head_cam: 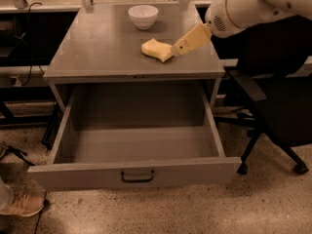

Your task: Place sponge into top drawer

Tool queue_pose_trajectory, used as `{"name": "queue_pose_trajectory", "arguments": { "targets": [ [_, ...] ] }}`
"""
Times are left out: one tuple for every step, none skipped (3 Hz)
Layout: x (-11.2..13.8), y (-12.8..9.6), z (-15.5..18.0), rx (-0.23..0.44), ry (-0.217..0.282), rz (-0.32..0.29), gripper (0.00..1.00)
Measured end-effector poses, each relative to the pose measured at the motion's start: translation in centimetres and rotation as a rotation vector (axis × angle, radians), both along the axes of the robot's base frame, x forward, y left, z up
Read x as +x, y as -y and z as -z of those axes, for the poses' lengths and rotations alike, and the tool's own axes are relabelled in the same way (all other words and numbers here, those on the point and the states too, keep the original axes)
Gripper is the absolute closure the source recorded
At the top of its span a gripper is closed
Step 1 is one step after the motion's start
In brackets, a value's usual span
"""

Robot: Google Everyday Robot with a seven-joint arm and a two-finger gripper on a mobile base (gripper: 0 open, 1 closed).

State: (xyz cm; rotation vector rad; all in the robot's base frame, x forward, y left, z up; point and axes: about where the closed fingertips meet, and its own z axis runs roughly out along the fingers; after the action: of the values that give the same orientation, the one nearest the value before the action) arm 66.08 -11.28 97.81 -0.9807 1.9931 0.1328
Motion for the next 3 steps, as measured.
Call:
{"name": "queue_pose_trajectory", "arguments": {
  "targets": [
    [-0.1,0.0,-0.1,-0.002,0.001,-0.002,0.0],
    [1.6,-0.2,1.5,0.054,-0.001,0.028,0.0],
    [6.0,-0.8,6.0,0.162,-0.012,0.09,0.0]
  ]
}}
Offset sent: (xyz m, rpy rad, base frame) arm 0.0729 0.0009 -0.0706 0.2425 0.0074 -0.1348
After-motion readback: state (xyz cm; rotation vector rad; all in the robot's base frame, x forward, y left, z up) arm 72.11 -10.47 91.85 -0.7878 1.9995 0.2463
